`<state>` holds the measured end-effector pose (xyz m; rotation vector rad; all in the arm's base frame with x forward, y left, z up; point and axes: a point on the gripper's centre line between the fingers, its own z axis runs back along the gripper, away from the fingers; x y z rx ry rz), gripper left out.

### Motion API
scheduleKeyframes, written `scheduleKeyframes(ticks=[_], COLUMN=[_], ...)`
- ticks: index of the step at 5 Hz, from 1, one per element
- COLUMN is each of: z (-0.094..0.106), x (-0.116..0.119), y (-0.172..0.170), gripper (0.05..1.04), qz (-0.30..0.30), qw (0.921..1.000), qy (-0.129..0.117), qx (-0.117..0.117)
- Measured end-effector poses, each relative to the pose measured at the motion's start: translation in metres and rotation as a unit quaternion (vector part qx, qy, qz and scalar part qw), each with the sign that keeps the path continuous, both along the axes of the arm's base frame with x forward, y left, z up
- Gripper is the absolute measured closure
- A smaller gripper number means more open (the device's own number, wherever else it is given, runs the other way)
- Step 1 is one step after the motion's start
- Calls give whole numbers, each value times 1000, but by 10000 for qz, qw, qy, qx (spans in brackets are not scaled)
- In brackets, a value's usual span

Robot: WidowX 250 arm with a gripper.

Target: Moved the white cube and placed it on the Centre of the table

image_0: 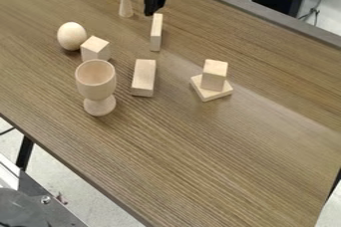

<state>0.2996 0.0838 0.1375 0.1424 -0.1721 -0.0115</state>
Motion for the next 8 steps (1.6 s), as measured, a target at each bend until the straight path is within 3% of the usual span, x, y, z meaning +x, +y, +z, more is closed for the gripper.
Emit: scheduleKeyframes(ticks=[1, 2, 3, 4, 5, 6, 7, 8], z=[-12, -17, -22, -29, -33, -36, -39, -45], x=[-3, 4, 13, 17, 26, 35, 37, 38], y=[-1, -7, -27, -49, -66, -83, -92, -96], gripper=[85, 85, 85, 85, 85, 85, 85, 85], qz=[10, 350, 304, 169, 233, 673, 1272, 1514], qw=[9998, 9992, 9991, 9996, 9996, 9963, 9881, 9825], qy=[192, 150, -25, 50, -152, -524, -850, -1081], qx=[-52, -153, -295, -213, -93, 63, 140, 38])
